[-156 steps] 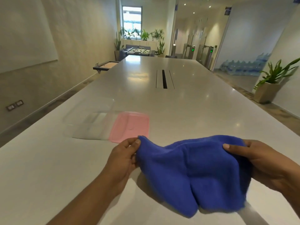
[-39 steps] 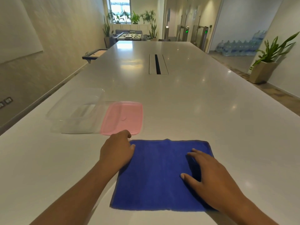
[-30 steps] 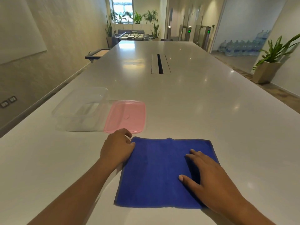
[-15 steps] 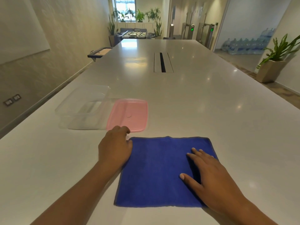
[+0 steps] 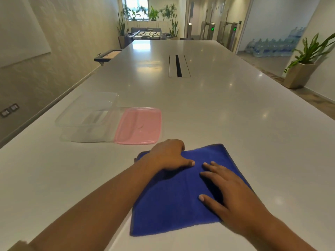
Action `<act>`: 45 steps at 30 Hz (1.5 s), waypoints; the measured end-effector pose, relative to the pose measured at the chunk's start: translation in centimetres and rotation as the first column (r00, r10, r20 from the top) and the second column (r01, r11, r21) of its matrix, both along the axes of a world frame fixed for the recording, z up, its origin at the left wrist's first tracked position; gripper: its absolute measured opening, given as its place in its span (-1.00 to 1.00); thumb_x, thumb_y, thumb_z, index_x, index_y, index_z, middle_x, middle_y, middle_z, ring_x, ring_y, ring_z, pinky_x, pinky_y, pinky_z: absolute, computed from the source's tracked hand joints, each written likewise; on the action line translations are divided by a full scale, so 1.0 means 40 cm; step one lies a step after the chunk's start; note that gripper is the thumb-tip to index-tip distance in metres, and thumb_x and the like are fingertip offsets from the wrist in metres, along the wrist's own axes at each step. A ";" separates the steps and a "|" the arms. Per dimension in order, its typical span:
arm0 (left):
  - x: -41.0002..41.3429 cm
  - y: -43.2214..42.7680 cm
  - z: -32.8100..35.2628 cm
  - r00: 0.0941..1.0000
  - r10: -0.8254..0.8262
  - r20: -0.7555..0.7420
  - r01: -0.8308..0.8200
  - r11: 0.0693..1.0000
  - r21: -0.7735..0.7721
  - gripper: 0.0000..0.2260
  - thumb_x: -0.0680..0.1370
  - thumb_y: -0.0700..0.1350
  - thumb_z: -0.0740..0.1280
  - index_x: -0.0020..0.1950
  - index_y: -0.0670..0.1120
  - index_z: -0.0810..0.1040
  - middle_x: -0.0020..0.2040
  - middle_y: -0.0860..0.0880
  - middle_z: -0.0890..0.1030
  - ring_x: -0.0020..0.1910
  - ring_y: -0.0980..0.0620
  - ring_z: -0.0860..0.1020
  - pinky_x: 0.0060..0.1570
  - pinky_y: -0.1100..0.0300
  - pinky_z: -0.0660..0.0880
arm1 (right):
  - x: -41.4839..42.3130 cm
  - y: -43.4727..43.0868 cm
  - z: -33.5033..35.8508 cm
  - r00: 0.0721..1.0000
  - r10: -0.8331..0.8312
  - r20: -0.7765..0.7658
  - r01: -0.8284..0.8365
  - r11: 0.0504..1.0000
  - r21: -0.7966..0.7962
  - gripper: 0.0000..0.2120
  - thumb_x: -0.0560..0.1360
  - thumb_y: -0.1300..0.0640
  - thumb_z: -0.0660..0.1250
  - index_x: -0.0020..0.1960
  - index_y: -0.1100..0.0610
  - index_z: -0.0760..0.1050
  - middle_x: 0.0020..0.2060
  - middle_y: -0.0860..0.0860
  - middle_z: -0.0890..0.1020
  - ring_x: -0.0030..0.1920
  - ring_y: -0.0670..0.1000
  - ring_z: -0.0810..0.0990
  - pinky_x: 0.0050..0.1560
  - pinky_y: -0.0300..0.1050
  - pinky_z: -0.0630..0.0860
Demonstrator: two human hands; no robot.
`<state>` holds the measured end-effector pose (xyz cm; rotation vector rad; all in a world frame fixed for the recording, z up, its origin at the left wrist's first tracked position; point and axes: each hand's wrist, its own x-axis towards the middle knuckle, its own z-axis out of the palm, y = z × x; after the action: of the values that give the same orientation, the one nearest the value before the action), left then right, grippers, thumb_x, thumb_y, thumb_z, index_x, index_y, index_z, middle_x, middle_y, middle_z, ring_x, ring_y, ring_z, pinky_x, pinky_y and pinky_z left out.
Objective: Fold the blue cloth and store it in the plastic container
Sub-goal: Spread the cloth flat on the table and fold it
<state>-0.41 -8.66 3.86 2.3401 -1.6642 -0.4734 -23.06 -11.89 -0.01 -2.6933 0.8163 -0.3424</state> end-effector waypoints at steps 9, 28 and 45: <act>0.013 0.030 0.042 0.751 0.071 -0.656 -0.121 0.992 -0.030 -0.81 0.47 0.05 0.43 -0.03 -0.03 0.68 -0.09 -0.01 0.73 -0.13 -0.01 0.69 -0.03 0.05 0.62 | -0.044 -0.045 -0.002 0.878 -0.379 0.291 0.304 0.913 0.270 -0.41 0.41 -0.09 0.46 0.39 -0.07 0.39 0.39 -0.18 0.40 0.37 -0.10 0.38 0.27 -0.17 0.30; 0.006 0.156 0.149 0.613 -0.039 -0.789 -0.479 0.776 -0.411 -0.86 0.49 0.08 0.41 -0.07 0.04 0.65 -0.15 0.07 0.72 -0.16 0.08 0.68 -0.22 0.25 0.57 | 0.003 0.001 0.134 0.578 -0.649 0.495 -0.384 0.319 0.866 -0.40 0.26 0.11 0.52 0.29 -0.08 0.51 0.00 0.15 0.74 -0.04 0.12 0.73 -0.24 -0.11 0.65; 0.017 0.197 0.170 0.914 -0.041 -0.404 -0.256 0.714 -0.652 -0.51 0.26 -0.12 0.61 0.11 0.21 0.61 0.04 0.28 0.64 0.08 0.30 0.57 0.09 0.27 0.55 | -0.004 -0.069 0.229 0.737 -0.265 0.621 0.056 0.941 0.335 -0.55 0.32 0.22 0.56 0.07 -0.20 0.56 -0.08 -0.29 0.69 -0.11 -0.17 0.69 -0.18 -0.40 0.58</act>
<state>0.28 -0.79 10.65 1.6286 -1.2045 -0.2050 -23.24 -14.64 9.14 -1.9874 0.7902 -1.0550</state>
